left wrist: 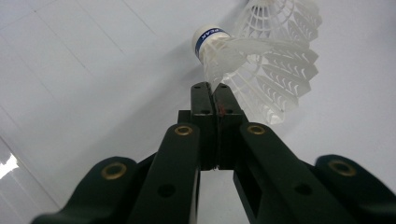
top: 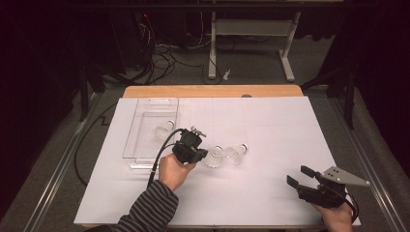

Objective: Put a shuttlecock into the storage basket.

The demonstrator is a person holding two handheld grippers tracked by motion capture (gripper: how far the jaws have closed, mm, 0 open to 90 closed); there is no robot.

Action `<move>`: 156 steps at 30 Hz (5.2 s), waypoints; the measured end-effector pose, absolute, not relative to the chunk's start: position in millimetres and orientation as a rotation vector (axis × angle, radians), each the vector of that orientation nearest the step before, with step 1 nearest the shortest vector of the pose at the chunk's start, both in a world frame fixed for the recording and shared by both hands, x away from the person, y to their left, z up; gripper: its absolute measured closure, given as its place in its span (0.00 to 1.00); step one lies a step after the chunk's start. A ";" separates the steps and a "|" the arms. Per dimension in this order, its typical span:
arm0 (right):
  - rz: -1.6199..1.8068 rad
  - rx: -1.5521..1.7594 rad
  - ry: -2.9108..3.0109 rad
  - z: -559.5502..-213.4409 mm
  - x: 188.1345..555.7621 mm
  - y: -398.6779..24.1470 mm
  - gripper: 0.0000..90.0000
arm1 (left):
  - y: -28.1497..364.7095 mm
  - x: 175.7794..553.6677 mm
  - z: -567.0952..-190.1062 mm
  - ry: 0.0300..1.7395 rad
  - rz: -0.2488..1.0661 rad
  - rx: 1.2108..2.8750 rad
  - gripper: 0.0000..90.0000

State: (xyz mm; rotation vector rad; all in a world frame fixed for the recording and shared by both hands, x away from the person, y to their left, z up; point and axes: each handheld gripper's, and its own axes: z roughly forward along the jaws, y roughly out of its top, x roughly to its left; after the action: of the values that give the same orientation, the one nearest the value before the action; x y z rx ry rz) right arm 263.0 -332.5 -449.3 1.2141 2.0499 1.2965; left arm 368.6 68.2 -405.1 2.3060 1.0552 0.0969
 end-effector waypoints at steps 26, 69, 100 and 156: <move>1.298 1.204 2.054 -449.3 262.8 -331.2 0.34 | 79.1 364.4 -394.0 1.030 0.055 2.253 1.00; 1.295 1.201 2.060 -449.5 262.9 -330.6 0.34 | 90.8 358.8 -381.4 1.019 0.016 2.205 1.00; 1.296 1.202 2.059 -449.4 262.9 -330.7 0.34 | 105.5 356.0 -372.1 1.028 0.019 2.166 1.00; 1.300 1.205 2.054 -449.4 263.0 -331.1 0.34 | 135.9 353.6 -352.9 1.067 0.100 2.117 1.00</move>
State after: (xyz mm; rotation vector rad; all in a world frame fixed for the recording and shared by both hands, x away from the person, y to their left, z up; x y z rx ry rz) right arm 263.0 -331.1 -449.4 1.2055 2.0540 1.3000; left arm 353.6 135.9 -352.9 2.1172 1.0666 0.1004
